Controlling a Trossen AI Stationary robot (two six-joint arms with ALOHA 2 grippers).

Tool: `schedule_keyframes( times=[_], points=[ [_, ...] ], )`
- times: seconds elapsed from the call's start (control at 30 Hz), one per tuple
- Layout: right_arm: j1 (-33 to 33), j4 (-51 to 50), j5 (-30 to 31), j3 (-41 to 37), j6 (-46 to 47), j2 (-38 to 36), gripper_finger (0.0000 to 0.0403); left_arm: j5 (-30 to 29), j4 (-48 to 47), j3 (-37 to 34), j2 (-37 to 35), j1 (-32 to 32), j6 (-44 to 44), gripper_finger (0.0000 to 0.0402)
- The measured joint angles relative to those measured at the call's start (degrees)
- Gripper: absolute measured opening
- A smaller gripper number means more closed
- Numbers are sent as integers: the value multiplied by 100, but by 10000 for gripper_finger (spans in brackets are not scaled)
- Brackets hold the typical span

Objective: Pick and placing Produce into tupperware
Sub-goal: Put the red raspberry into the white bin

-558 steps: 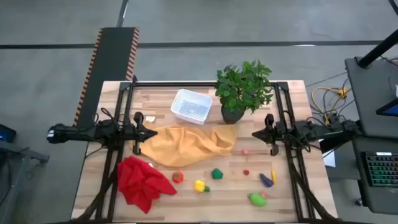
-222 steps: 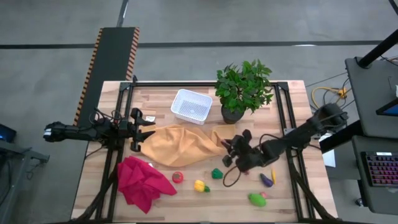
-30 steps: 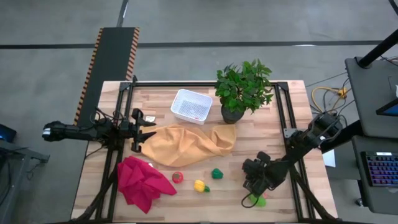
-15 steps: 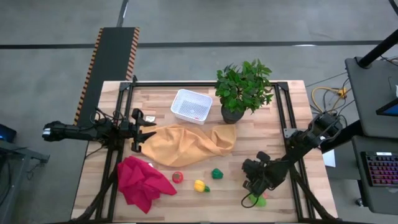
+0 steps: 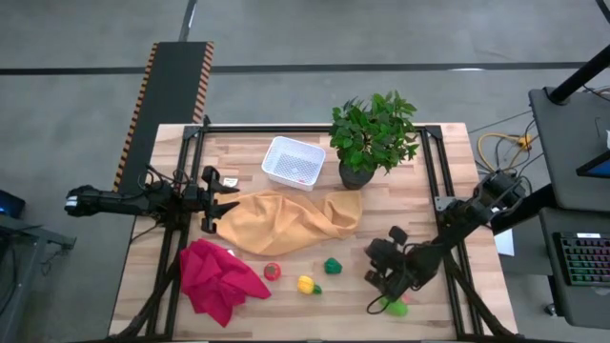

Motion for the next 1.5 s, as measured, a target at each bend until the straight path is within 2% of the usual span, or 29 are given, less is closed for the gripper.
schedule_keyframes(
  times=[0.2, 0.5, 0.87, 1.17, 1.5],
  points=[
    [-292, 841, 1204, 0, -830, 0, 86, 1, 17, 0, 0, 1, -2, 152],
    [-1295, 2468, 2087, 0, -2547, 0, 83, 1, 22, 0, 0, 1, -2, 152],
    [-2303, 4363, 2076, 2, -4494, 0, 79, 1, 15, 0, 2, 0, -4, 152],
    [-2786, 5709, 1580, 2, -5298, 62, 76, 1, 16, 0, 0, 2, -4, 152],
    [-3312, 6832, 1459, 7, -5668, 683, 77, 1, 20, 0, 0, 2, -2, 152]
  ],
)
